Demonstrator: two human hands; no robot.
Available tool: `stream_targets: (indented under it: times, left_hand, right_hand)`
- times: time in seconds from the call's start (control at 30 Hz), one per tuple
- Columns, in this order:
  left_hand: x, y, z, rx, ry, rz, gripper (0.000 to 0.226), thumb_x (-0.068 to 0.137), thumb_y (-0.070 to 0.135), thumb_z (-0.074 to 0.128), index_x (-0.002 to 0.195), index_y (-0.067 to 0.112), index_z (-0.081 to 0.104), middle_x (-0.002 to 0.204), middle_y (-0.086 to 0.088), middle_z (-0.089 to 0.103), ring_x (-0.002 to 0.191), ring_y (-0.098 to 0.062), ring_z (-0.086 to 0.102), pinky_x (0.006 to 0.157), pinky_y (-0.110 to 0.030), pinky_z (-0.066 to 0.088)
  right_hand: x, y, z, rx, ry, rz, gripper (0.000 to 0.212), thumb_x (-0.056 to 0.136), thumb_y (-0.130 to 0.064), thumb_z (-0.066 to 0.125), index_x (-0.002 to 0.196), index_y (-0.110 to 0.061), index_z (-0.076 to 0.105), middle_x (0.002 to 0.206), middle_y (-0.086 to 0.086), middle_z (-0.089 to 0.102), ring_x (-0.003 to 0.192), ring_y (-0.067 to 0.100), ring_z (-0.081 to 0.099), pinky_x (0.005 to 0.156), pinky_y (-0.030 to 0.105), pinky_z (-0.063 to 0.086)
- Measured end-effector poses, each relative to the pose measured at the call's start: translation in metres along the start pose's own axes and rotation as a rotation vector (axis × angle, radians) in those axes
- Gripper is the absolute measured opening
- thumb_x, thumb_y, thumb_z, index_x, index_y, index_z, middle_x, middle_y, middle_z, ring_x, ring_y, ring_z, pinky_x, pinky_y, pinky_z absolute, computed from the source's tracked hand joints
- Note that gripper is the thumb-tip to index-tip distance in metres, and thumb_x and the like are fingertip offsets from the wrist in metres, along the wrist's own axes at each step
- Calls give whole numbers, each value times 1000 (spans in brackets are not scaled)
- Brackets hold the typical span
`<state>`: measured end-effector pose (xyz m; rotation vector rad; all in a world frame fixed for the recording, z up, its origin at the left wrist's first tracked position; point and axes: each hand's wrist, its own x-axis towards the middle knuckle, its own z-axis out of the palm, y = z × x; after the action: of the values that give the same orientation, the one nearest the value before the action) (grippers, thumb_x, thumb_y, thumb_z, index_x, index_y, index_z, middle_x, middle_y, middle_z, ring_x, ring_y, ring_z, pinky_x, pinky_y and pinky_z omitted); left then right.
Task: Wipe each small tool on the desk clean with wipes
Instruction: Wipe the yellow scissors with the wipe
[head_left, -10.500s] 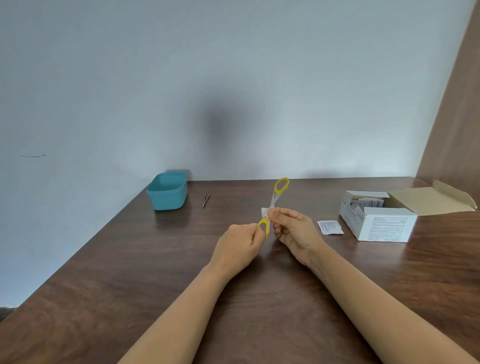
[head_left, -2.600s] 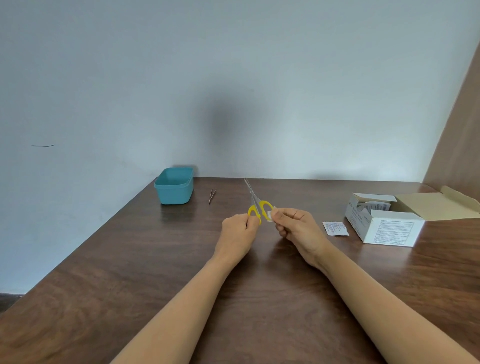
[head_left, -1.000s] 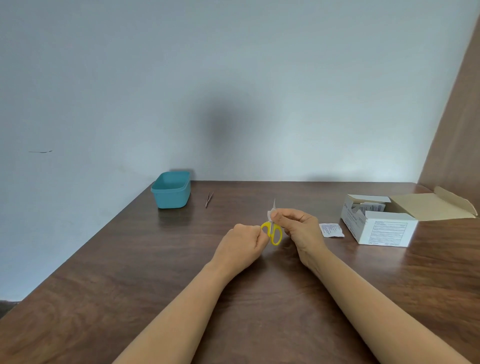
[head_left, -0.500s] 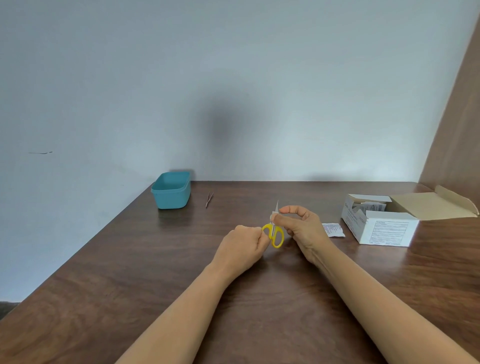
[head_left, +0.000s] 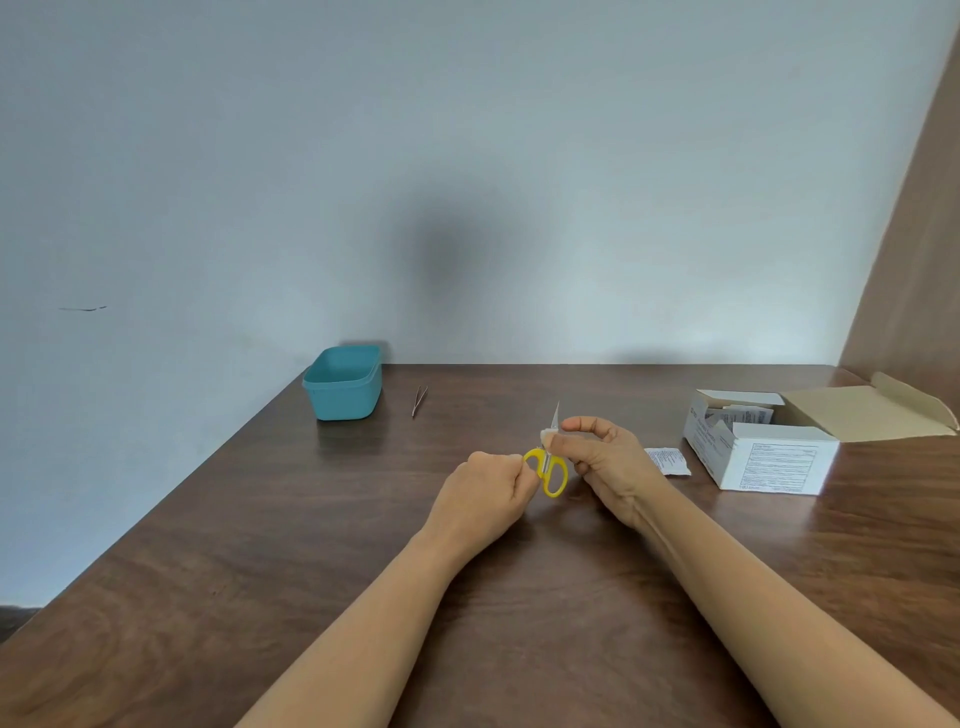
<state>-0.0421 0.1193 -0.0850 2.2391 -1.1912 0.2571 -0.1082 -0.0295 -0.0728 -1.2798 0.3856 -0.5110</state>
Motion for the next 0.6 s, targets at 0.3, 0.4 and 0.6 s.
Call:
stream_targets:
  times: [0.3, 0.4, 0.6]
  left_hand:
    - [-1, 1, -3, -36, 29, -17, 48, 97, 28, 43, 52, 18, 27, 51, 0, 35, 58, -31, 43, 55, -35, 30]
    - [0, 1, -2, -31, 28, -12, 48, 97, 28, 43, 53, 19, 27, 51, 2, 35, 56, -26, 40, 55, -33, 28]
    - [0, 1, -1, -32, 28, -18, 50, 98, 33, 42, 54, 17, 28, 50, 1, 35, 57, -26, 38, 54, -34, 28]
  right_hand:
    - [-4, 0, 7, -110, -2, -62, 15, 76, -6, 75, 82, -10, 63, 61, -5, 63, 54, 3, 49, 60, 22, 37]
    - [-4, -1, 5, -35, -8, -34, 18, 76, 0, 73, 84, -11, 62, 71, 2, 65, 60, 10, 46, 60, 23, 36]
    - [-3, 0, 5, 75, 30, -9, 30, 69, 1, 79, 84, -11, 57, 71, 6, 66, 59, 13, 50, 56, 21, 35]
